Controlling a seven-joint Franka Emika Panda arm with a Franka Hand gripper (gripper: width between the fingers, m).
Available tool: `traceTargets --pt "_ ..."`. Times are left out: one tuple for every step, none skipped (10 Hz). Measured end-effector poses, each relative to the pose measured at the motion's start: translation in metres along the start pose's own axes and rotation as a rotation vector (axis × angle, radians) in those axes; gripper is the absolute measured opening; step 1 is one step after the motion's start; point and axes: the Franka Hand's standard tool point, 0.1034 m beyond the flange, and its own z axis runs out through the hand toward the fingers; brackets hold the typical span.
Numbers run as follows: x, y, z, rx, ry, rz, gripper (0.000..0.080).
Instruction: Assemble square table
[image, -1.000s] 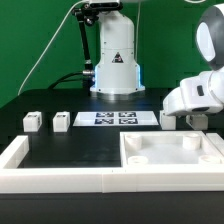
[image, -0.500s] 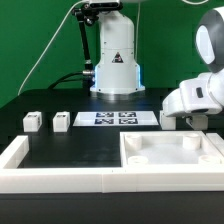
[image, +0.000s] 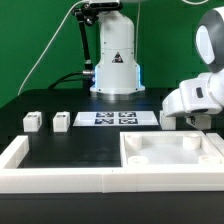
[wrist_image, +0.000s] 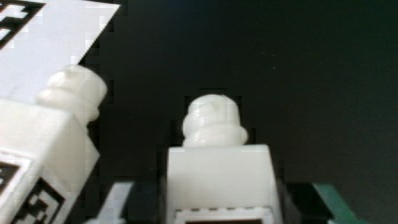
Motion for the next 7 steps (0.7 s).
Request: traceTargets --pt "0.000 0.000 0.000 0.000 0.000 0.000 0.0288" --pt "-0.001 0.000 -0.001 0.000 0.000 -0.006 0.0289" --pt "-0.006 0.001 -0.014 0.001 0.003 -0.031 0.0289" --pt "-0.013 0.002 -0.032 0.002 0.014 -0.054 0.0290" --pt "-0.019 0.009 -0.051 0.015 0.046 -0.120 0.0290" --pt "-0.028 0.016 -0.063 0.025 0.044 -0.127 0.0290" --pt "-0.032 0.020 -0.072 0.026 0.068 -0.132 0.0290"
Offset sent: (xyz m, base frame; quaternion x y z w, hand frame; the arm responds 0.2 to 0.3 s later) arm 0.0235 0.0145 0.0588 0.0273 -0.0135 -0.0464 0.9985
